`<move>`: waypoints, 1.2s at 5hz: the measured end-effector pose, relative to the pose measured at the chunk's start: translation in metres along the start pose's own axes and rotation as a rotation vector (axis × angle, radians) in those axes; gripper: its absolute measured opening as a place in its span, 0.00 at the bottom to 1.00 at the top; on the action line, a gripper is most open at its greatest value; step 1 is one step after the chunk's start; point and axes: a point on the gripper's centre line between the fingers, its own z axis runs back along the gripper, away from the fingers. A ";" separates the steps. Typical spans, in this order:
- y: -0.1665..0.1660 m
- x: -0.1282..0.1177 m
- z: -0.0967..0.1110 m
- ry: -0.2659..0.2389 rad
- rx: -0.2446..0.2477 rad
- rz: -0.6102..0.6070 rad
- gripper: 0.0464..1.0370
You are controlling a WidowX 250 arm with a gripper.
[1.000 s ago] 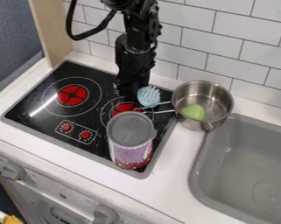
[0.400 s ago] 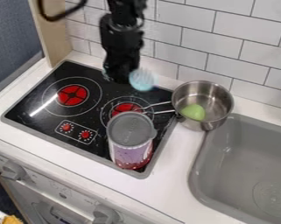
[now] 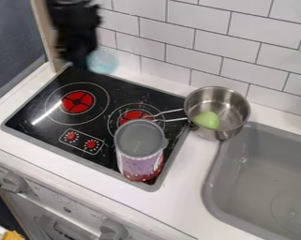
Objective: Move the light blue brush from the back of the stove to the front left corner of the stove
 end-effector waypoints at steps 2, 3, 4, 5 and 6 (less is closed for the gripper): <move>0.048 0.052 -0.014 -0.059 0.044 -0.048 0.29; 0.072 0.067 -0.025 -0.080 0.072 -0.079 0.29; 0.087 0.060 -0.036 -0.047 0.083 -0.120 0.29; 0.099 0.051 -0.054 -0.059 0.130 -0.115 0.29; 0.095 0.047 -0.061 -0.074 0.135 -0.095 0.29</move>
